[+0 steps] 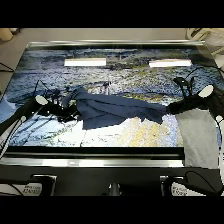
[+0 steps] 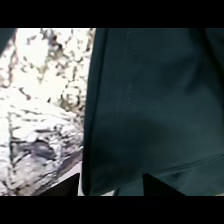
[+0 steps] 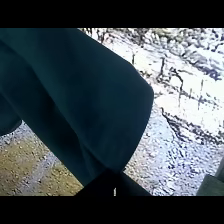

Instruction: Fold the shirts.

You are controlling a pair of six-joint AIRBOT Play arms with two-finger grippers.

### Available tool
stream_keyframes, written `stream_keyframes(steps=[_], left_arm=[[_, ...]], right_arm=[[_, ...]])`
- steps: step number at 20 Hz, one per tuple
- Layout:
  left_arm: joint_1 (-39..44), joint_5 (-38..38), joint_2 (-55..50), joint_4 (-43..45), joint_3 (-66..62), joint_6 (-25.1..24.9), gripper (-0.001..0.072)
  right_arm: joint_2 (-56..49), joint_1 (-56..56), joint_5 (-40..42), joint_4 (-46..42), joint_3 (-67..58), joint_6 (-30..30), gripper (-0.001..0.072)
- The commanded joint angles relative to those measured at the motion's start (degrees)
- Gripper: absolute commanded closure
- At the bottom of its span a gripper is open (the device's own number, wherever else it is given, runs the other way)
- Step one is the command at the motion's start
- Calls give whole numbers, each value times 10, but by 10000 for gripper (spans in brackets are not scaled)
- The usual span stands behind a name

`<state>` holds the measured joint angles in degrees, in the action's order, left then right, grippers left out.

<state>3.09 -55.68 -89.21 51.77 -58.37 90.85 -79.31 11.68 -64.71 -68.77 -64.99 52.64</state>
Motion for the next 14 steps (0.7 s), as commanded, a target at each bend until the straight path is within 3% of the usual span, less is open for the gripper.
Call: stream_keyframes(steps=[1, 5, 9, 11, 14], left_arm=[[6, 0, -7, -6, 3, -4, 219], [-2, -4, -7, 7, 4, -9, 227], [28, 14, -19, 7, 4, -9, 469], [35, 29, -18, 7, 2, -9, 679], [15, 26, 16, 8, -32, -32, 682]], right_arm=[[0, 0, 1, 0, 0, 0, 692], [0, 0, -3, 0, 0, 0, 692], [0, -1, -3, 0, 0, 0, 692], [0, 0, -9, 0, 0, 0, 692], [8, 0, -10, -4, -3, -14, 692]])
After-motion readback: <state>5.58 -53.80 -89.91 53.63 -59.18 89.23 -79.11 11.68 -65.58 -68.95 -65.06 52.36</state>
